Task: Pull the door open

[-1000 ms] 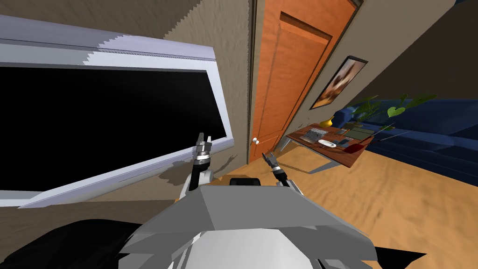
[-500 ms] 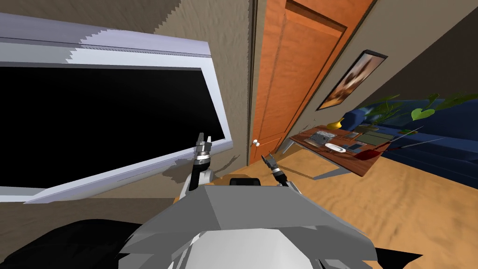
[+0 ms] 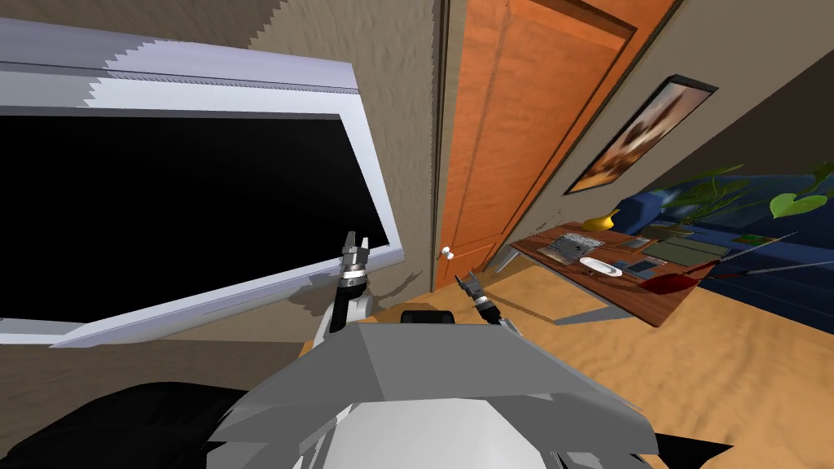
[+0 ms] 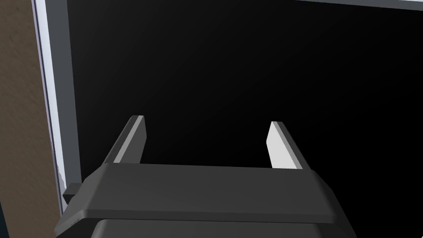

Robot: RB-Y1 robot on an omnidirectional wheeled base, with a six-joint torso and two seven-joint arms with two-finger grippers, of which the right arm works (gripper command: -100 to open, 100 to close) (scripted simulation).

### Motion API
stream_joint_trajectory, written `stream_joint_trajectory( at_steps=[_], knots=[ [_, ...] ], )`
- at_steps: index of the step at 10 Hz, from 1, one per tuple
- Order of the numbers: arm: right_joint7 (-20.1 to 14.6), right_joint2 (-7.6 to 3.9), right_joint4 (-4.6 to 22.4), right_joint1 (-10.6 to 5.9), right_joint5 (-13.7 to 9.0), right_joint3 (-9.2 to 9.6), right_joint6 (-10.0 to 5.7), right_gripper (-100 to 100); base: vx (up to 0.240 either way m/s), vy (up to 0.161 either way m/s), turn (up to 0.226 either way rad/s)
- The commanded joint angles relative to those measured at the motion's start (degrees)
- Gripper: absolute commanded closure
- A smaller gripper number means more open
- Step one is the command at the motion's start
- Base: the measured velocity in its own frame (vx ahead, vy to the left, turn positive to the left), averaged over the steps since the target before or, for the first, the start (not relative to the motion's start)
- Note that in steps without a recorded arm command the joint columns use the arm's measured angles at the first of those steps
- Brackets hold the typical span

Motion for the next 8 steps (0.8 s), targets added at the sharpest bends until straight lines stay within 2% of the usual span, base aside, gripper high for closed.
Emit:
stream_joint_trajectory(
  at_steps=[1, 4, 5, 6, 7, 8],
  knots=[
    [1.86, -0.15, 2.11, -0.51, 0.93, -0.36, -1.07, -100, 0.063, -0.069, 0.086],
    [4.59, -0.28, 5.22, -1.24, 2.34, -0.86, -2.58, -100, 0.064, -0.066, 0.064],
    [4.02, -0.28, 5.25, -1.46, 1.88, -0.87, -2.47, -100, 0.033, -0.042, 0.02],
    [4.31, -1.54, 7.74, -2.01, 0.82, -2.41, -3.86, -100, 0.019, 0.105, 0.188],
    [4.31, -2.0, 8.59, -2.19, 0.4, -2.97, -4.3, -100, 0.04, 0.174, 0.233],
    [4.31, -3.04, 10.5, -2.58, -0.53, -4.23, -5.3, -100, 0.087, 0.189, 0.206]
  ],
)
